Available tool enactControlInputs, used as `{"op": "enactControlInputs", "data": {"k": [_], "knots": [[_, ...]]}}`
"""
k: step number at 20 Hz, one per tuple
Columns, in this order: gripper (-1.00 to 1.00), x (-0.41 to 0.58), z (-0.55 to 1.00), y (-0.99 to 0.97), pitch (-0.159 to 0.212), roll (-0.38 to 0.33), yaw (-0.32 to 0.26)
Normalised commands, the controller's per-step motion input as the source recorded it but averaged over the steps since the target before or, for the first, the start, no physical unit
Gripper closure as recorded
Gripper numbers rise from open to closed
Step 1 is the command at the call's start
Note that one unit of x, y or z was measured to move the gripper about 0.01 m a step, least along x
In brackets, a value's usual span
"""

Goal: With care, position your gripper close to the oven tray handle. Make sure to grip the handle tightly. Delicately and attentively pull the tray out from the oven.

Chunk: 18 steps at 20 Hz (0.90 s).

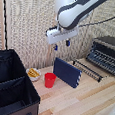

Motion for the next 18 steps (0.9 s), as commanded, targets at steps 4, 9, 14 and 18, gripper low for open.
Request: {"op": "enactControlInputs", "data": {"k": [4, 9, 14, 18], "knots": [[-1.00, 0.000, 0.05, -0.30, -0.044, -0.287, 0.123], [-1.00, 0.000, 0.00, -0.36, -0.031, -0.272, 0.124], [-1.00, -0.002, 0.00, -0.41, -0.033, -0.273, 0.122], [-1.00, 0.000, 0.00, -0.44, -0.003, -0.277, 0.115]]}}
